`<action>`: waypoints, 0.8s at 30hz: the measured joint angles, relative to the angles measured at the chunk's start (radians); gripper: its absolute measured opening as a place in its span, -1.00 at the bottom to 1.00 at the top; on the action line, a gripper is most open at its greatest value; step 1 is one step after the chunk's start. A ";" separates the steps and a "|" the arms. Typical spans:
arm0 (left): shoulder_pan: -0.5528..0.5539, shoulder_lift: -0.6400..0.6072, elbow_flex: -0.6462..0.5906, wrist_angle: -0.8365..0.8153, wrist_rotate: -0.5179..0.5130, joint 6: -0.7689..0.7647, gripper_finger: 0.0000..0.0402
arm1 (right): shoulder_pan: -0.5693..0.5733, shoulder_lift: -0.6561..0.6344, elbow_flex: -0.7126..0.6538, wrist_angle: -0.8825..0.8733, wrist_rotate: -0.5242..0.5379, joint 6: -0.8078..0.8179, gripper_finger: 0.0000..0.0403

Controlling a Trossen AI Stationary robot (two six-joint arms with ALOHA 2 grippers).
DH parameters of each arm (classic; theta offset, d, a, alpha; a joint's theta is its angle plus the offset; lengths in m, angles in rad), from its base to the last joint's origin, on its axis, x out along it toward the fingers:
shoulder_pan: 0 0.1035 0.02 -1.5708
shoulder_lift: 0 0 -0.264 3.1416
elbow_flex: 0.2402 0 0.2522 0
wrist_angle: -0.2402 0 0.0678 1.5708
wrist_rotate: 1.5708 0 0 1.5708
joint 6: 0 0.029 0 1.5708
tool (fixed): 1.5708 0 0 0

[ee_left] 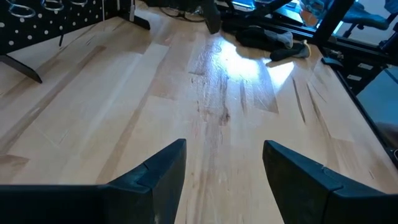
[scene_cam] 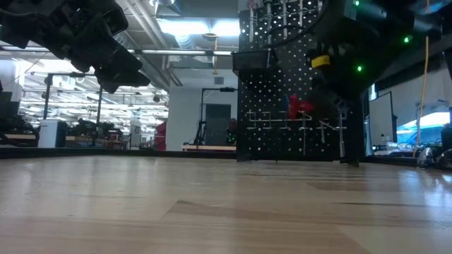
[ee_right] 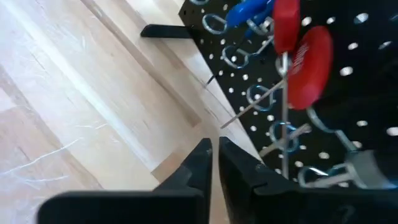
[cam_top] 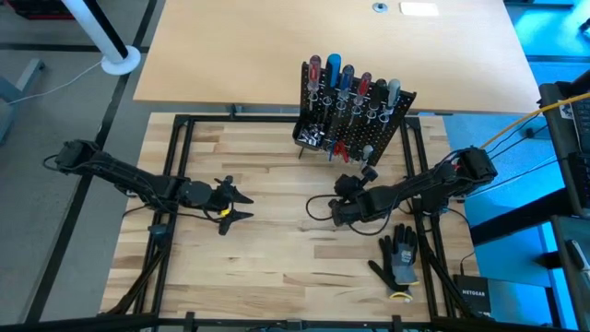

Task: Hang tools onto peg board
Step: Hang the red allen wrench on the black pegboard

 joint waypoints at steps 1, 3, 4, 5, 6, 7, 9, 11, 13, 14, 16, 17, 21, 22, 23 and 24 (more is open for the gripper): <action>0.000 0.000 0.000 0.000 0.000 -0.003 0.01 | 0.005 -0.006 0.012 -0.028 -0.002 0.014 -0.85; 0.000 0.000 0.000 0.001 0.000 -0.004 0.01 | 0.019 -0.020 0.036 -0.072 -0.005 0.019 -0.75; -0.001 0.000 0.000 0.001 0.000 -0.004 0.01 | 0.022 -0.029 0.049 -0.082 -0.008 0.014 -0.69; -0.001 0.000 0.000 0.001 0.000 -0.004 0.01 | 0.028 -0.041 0.062 -0.087 -0.011 0.007 -0.63; -0.001 0.000 0.000 0.002 0.000 -0.003 0.01 | 0.029 -0.051 0.073 -0.088 -0.011 -0.013 -0.57; -0.001 0.000 0.000 0.002 0.000 -0.003 0.01 | 0.029 -0.059 0.086 -0.087 -0.013 -0.039 -0.51; -0.001 0.000 0.000 0.002 0.000 -0.002 0.01 | 0.027 -0.066 0.109 -0.081 -0.018 -0.117 -0.40; -0.001 0.000 0.000 0.006 0.000 -0.001 0.01 | 0.024 -0.066 0.122 -0.069 -0.017 -0.215 -0.32; -0.001 0.000 0.000 0.005 0.000 -0.001 0.01 | 0.011 -0.066 0.124 -0.020 -0.012 -0.325 -0.27; -0.001 0.000 0.000 0.005 0.000 -0.001 0.01 | 0.004 -0.066 0.124 -0.002 -0.010 -0.367 -0.25; -0.001 0.000 0.000 0.004 0.000 -0.003 0.01 | -0.015 -0.066 0.124 0.010 0.017 -0.406 -0.24; -0.001 0.000 0.000 0.001 0.000 -0.003 0.01 | -0.026 -0.066 0.124 0.009 0.041 -0.406 -0.24; -0.001 0.000 0.000 0.001 0.000 -0.001 0.01 | -0.081 -0.066 0.124 0.019 0.074 -0.408 -0.26; -0.001 0.000 0.000 0.000 0.000 0.000 0.01 | -0.097 -0.066 0.124 0.023 0.065 -0.412 -0.26; -0.001 0.000 0.000 0.001 0.000 0.000 0.01 | -0.114 -0.066 0.124 0.027 0.054 -0.421 -0.27; -0.001 0.000 0.000 0.001 0.000 0.000 0.01 | -0.131 -0.066 0.124 0.031 0.041 -0.432 -0.27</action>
